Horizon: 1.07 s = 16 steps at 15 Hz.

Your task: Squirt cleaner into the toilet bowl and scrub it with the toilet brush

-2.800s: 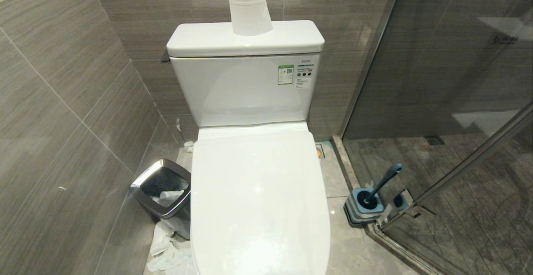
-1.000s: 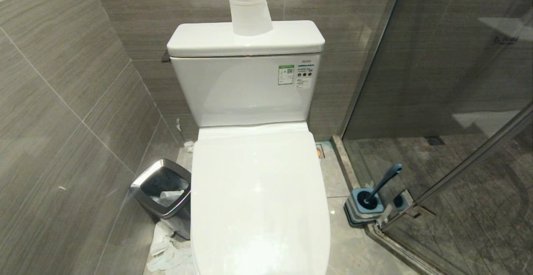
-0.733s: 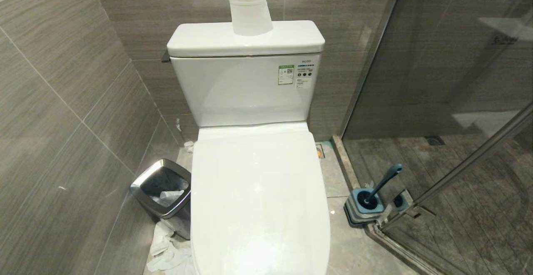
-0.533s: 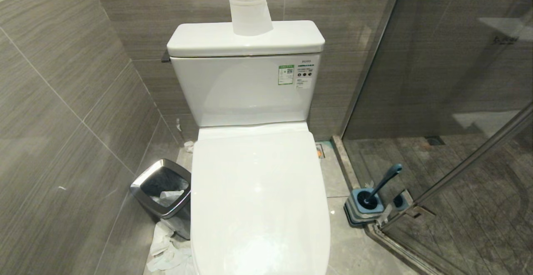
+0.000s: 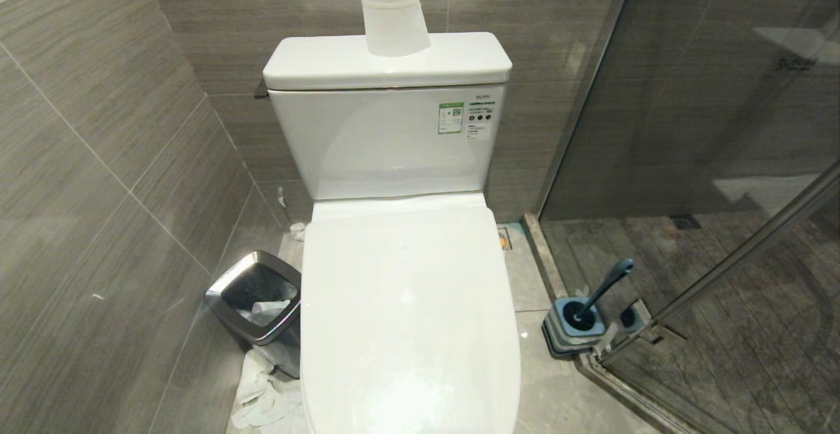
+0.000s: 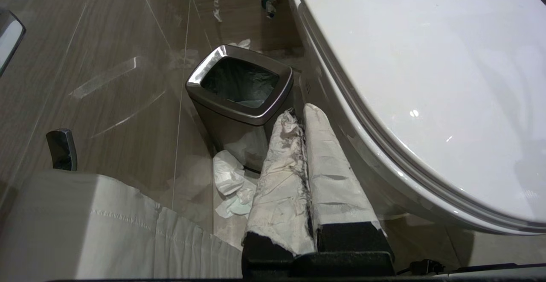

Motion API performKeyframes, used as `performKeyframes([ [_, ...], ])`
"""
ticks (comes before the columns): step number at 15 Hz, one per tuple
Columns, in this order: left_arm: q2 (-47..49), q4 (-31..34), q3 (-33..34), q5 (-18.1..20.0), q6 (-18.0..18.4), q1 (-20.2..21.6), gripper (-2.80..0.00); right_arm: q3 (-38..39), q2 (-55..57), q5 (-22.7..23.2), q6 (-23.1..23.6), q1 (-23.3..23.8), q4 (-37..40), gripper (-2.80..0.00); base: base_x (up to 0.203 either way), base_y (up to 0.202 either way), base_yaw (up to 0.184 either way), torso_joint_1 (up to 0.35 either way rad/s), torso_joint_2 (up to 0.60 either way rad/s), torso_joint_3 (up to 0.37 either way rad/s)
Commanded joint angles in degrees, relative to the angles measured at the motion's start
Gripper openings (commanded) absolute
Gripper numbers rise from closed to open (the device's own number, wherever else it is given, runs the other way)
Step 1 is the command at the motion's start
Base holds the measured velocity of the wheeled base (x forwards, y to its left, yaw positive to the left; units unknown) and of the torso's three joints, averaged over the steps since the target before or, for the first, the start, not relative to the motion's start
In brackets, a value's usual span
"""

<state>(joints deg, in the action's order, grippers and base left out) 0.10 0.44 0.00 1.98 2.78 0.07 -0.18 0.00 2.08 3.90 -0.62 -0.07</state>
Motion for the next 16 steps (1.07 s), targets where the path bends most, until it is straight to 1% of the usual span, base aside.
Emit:
performKeyframes([
  [1,0.08,0.00,0.00,0.04,0.03,0.01,-2.80,0.08,0.09,0.02,0.05,0.01,-0.01,-2.80,0.000,0.000,0.000,0.000,0.00,0.000],
  [16,0.08,0.00,0.00,0.04,0.03,0.01,-2.80,0.01,0.09,0.02,0.05,0.01,-0.01,-2.80,0.000,0.000,0.000,0.000,0.00,0.000],
])
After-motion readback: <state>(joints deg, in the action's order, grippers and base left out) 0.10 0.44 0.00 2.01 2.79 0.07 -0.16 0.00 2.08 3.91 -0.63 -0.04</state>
